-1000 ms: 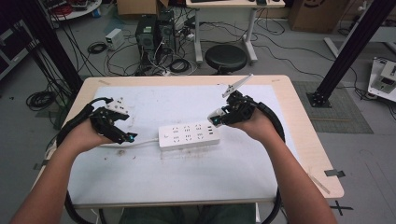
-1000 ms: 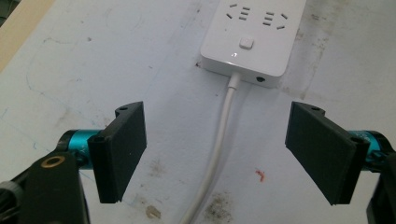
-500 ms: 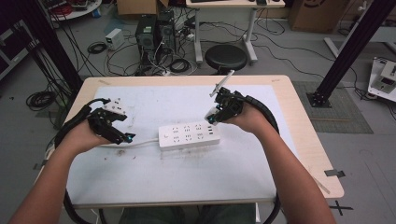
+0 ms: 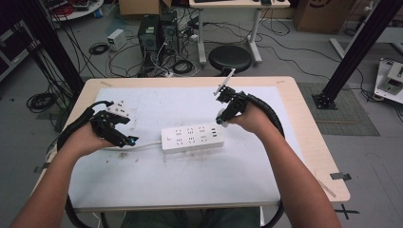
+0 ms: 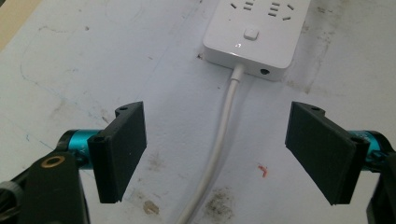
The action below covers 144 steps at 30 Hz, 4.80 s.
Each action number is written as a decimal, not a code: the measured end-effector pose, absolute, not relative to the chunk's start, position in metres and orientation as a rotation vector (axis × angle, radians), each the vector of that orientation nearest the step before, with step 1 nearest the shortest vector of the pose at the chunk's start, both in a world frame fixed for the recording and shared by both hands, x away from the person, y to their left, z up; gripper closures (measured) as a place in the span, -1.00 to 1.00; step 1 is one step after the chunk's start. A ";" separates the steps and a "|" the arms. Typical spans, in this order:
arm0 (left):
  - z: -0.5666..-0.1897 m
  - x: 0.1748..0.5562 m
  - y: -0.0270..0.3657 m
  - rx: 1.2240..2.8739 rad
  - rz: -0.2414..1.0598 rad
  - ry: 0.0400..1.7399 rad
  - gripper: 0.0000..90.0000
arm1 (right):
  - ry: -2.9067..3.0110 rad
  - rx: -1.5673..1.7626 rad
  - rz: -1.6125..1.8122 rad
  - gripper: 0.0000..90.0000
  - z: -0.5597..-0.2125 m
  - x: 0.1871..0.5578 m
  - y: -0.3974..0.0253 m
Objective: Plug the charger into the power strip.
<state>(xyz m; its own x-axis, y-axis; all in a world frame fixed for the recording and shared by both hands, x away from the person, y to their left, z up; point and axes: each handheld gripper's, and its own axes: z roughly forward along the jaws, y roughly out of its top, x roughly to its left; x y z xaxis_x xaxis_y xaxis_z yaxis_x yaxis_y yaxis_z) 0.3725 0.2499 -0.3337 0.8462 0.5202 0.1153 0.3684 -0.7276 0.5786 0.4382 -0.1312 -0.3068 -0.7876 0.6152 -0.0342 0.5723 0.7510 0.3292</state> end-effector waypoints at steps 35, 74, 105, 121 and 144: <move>-0.335 0.360 0.266 2.425 0.379 0.680 -0.54 | 3.101 0.038 0.276 0.41 -0.301 0.457 -0.086; -0.346 0.362 0.283 2.426 0.367 0.738 -0.54 | 3.125 -0.137 0.209 0.41 -0.354 0.487 -0.047; -0.348 0.365 0.284 2.437 0.362 0.739 -0.54 | 3.106 -0.140 0.112 0.41 -0.370 0.482 -0.041; -0.341 0.368 0.278 2.443 0.373 0.721 -0.54 | 3.062 0.007 0.374 -0.17 -0.342 0.477 -0.062; -0.315 0.368 0.251 2.437 0.422 0.553 -0.54 | 2.876 0.272 0.806 -0.53 -0.298 0.417 -0.128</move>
